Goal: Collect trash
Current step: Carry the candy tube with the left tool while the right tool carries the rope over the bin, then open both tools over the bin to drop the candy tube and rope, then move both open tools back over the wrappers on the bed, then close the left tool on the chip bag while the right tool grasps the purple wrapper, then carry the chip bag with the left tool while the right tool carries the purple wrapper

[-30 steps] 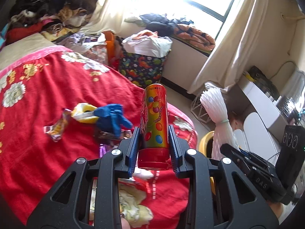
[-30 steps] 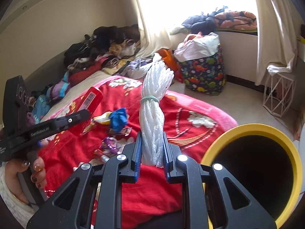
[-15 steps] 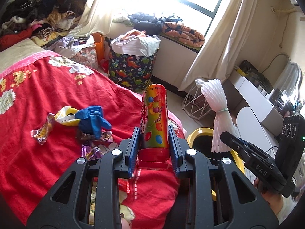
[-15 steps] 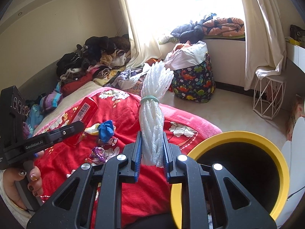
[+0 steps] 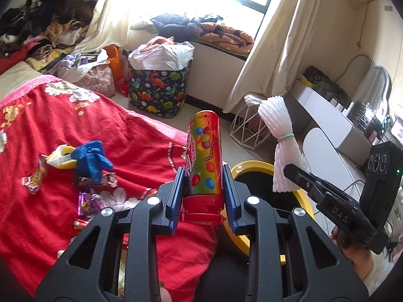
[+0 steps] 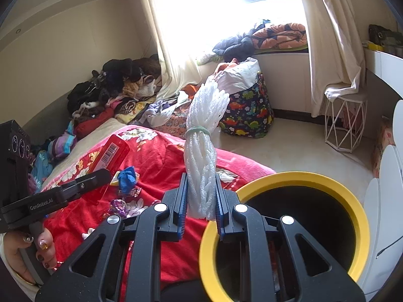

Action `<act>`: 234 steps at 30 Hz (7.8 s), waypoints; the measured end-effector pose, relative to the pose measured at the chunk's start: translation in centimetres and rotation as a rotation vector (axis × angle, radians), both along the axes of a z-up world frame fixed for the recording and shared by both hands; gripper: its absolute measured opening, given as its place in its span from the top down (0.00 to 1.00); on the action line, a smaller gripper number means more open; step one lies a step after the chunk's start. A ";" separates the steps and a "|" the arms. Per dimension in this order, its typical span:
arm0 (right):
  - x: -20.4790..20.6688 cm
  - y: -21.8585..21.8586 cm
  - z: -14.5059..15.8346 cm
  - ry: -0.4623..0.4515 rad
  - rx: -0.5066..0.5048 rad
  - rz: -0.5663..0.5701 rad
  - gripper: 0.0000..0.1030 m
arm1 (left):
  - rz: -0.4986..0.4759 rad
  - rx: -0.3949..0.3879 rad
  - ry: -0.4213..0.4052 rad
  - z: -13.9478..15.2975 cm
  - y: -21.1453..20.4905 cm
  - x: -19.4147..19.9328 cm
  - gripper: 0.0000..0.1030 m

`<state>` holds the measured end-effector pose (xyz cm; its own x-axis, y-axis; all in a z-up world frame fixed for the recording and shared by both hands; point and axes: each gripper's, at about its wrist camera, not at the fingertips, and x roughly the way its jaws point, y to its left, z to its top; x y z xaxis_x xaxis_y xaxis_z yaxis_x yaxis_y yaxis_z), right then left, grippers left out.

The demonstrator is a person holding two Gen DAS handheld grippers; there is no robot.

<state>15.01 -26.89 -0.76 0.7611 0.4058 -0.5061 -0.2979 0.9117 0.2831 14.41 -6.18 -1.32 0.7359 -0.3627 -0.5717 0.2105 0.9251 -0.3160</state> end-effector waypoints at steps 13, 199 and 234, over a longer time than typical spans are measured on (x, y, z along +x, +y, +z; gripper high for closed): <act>-1.0 -4.2 -0.9 0.026 0.027 -0.077 0.82 | -0.067 0.021 -0.005 0.0 -4.5 0.2 0.78; 1.1 16.9 -6.1 0.166 -0.110 0.461 0.93 | 0.518 -0.071 0.167 -7.3 18.5 0.2 0.95; -1.1 9.5 -1.5 0.053 -0.049 0.292 0.93 | 0.296 -0.027 0.017 -0.6 9.0 -0.7 0.95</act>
<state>13.88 -17.41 -2.27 0.5876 0.5779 -0.5664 -0.5352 0.8026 0.2636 13.74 2.82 -1.91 0.8023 -0.1494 -0.5778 -0.0725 0.9366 -0.3429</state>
